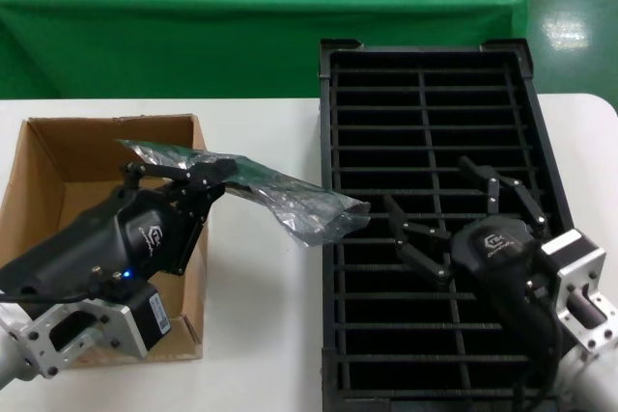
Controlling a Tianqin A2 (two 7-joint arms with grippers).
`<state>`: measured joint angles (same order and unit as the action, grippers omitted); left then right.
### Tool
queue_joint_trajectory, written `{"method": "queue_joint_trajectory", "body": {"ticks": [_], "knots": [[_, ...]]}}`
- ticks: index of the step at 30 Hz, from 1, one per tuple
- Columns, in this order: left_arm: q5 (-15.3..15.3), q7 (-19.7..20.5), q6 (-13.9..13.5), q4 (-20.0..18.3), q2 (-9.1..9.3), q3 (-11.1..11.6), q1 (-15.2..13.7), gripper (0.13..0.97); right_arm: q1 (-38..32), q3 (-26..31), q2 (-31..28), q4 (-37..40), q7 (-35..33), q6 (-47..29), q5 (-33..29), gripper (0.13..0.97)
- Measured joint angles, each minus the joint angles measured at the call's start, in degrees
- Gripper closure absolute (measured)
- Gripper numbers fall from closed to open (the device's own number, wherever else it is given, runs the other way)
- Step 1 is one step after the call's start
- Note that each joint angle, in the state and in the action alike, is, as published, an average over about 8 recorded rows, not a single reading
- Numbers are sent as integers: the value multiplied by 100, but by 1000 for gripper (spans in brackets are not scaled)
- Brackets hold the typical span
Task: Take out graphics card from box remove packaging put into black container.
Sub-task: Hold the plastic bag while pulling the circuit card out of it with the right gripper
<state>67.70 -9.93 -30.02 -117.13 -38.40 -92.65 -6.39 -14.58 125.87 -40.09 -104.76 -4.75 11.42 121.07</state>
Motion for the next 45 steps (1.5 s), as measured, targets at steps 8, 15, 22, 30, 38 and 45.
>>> {"method": "queue_joint_trajectory", "body": {"ticks": [8,15,22,30,38,45], "knots": [[0,0,0,0,0,0,0,958,96,132,-124,-237,-41,-41,180,530],[1,-1,1,1,0,-1,0,958,-17,361,-140,-284,-48,-140,309,679],[0,-1,0,0,0,-1,0,958,-20,400,-143,-300,-27,-211,296,808],[0,0,0,0,0,0,0,958,80,275,-234,-340,-13,-126,303,910],[0,1,0,0,0,0,0,958,101,384,-402,-535,-195,139,510,940],[0,0,0,0,0,0,0,958,7,753,-426,-703,-484,262,693,958]]}}
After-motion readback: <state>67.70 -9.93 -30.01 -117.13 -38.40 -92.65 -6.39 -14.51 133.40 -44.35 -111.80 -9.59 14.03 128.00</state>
